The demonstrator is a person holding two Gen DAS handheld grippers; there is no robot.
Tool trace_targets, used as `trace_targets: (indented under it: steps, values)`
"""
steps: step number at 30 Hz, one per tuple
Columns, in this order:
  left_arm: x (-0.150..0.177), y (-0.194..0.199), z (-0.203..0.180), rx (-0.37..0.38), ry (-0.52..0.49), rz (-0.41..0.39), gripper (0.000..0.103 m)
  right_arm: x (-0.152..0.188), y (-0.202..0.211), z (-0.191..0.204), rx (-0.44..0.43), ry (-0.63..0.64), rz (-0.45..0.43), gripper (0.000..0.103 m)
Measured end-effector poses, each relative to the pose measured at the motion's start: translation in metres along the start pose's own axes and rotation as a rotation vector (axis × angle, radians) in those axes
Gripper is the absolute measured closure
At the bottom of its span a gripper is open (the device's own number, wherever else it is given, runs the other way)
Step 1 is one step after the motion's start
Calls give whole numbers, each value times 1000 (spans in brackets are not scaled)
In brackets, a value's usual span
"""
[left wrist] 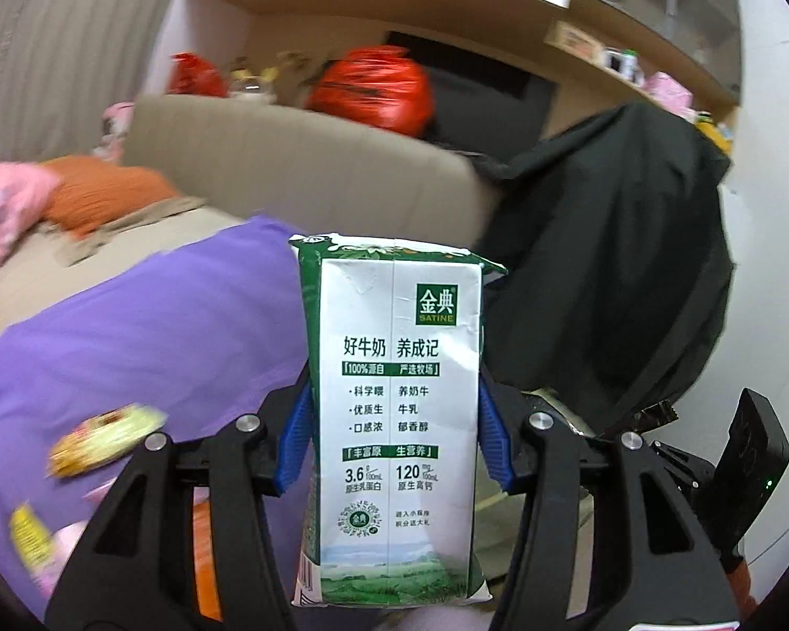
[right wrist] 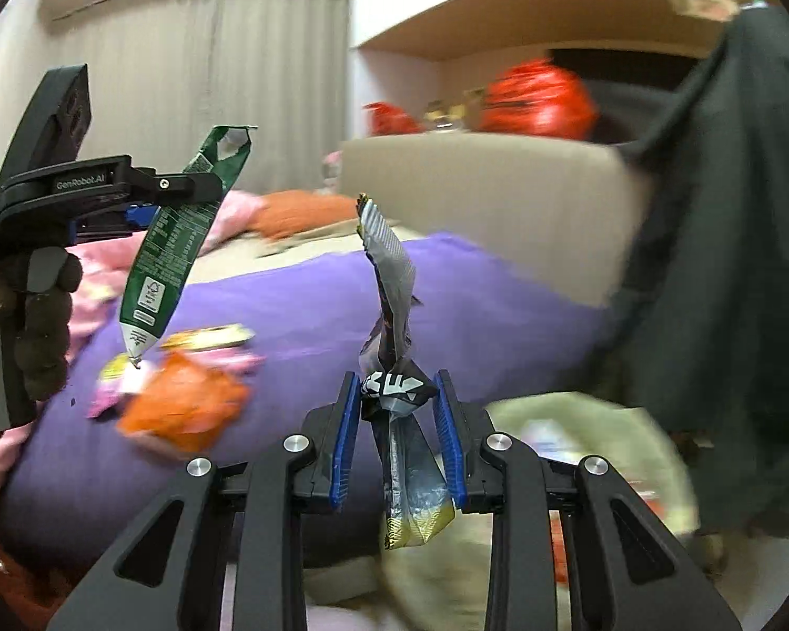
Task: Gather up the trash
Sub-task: 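Carry the carton and black wrapper to the yellow bag and release both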
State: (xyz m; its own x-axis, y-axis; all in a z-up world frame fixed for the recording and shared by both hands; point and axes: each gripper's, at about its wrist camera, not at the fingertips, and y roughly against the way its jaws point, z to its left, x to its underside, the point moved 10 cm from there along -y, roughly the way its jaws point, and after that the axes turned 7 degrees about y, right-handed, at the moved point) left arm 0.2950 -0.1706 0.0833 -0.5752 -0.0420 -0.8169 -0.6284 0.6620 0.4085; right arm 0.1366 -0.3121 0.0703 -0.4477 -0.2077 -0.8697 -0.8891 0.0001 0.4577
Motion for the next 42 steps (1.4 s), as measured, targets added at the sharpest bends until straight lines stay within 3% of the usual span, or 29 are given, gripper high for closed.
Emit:
trace_targets:
  steps: [5, 10, 16, 23, 31, 34, 42]
  values:
    - [5, -68, -75, 154, -6, 22, 52, 21, 24, -93, 182, -49, 31, 75]
    - [24, -127, -135, 290, 52, 54, 52, 45, 37, -152, 260, -136, 48, 75]
    - [58, -190, -187, 348, 9, 52, 52, 65, 40, -190, 333, -170, 67, 75]
    - [129, -219, -167, 267, -43, 272, 52, 89, 25, -191, 262, -210, 90, 75]
    - [154, -212, -127, 183, -83, 358, 53, 97, -7, -162, 148, -195, 125, 75]
    - [163, -211, -120, 173, -85, 401, 53, 99, -16, -154, 122, -203, 139, 75]
    - [159, -204, -117, 198, -96, 422, 52, 99, -28, -147, 111, -199, 162, 75]
